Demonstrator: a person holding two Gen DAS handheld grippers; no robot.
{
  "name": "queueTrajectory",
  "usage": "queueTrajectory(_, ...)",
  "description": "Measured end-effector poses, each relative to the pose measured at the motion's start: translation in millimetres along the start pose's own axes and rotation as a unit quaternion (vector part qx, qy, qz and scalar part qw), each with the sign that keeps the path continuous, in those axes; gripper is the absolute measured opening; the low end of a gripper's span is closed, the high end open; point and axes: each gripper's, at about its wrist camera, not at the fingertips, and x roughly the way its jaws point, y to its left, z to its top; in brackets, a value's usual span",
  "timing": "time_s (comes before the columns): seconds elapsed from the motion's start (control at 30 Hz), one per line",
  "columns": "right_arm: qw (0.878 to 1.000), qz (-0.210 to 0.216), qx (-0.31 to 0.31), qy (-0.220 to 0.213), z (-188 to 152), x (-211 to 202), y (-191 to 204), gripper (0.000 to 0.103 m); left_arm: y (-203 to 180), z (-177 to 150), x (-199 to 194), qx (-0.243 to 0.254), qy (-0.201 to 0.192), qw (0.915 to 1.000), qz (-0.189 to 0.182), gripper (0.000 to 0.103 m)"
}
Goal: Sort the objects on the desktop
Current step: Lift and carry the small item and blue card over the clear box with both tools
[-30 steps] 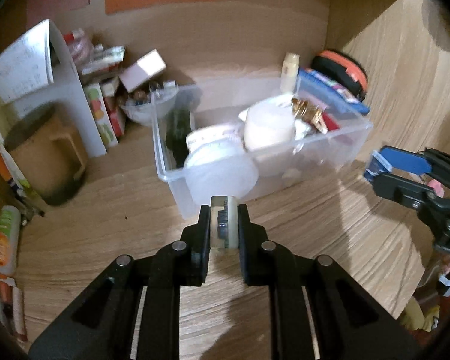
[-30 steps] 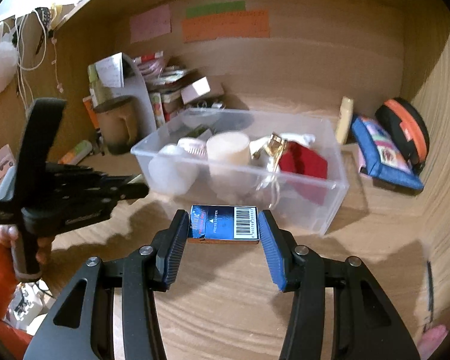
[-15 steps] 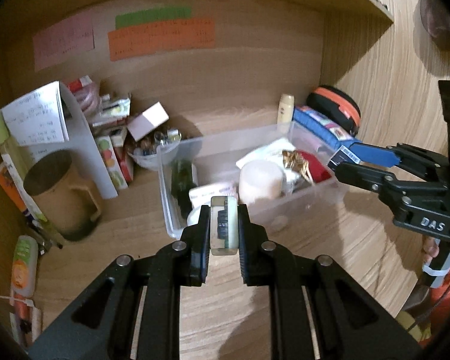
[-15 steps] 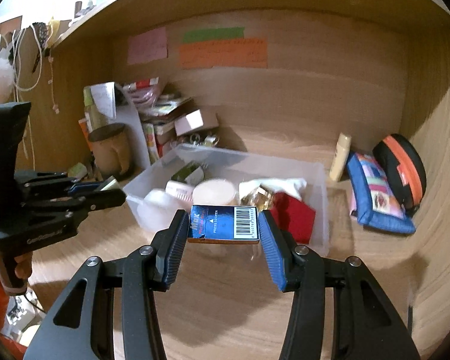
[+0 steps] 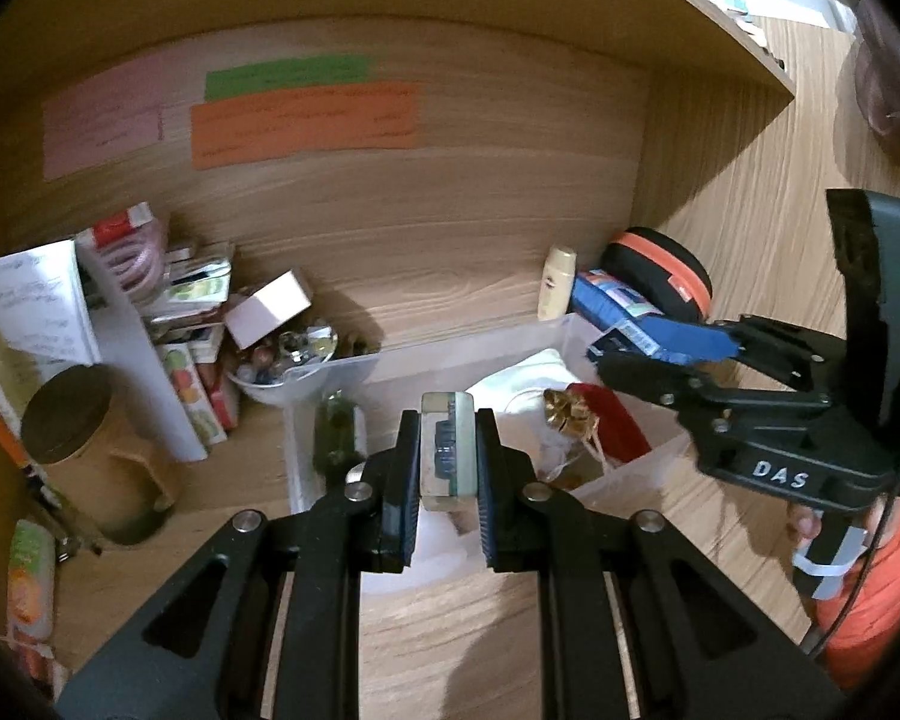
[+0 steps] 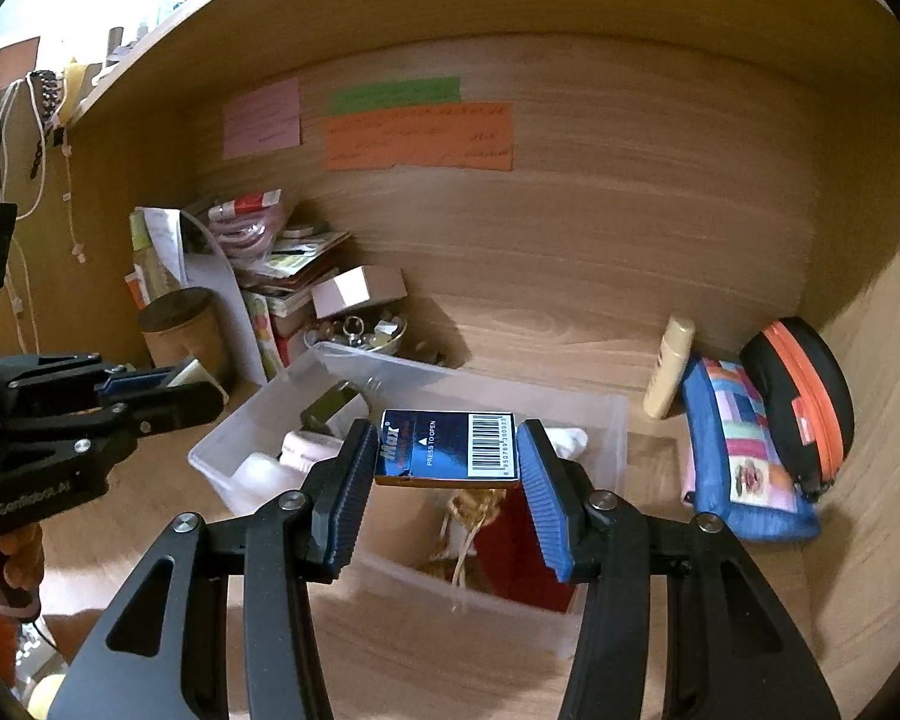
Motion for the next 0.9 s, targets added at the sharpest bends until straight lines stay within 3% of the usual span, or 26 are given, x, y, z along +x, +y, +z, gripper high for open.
queueTrajectory(0.07,1.000,0.000,-0.002,0.004,3.3,6.5,-2.1,0.045,4.0,2.8,9.2,-0.007,0.008,0.9999,-0.012,0.015)
queueTrajectory(0.53,1.000,-0.002,-0.006,0.027,17.2,44.0,-19.3,0.045,20.4,12.6,65.0,-0.033,0.054,0.9980,-0.001,0.015)
queueTrajectory(0.9,0.997,-0.010,0.005,0.075,7.6,87.5,-26.3,0.045,22.5,16.7,104.2,-0.037,0.086,0.9956,-0.007,0.015)
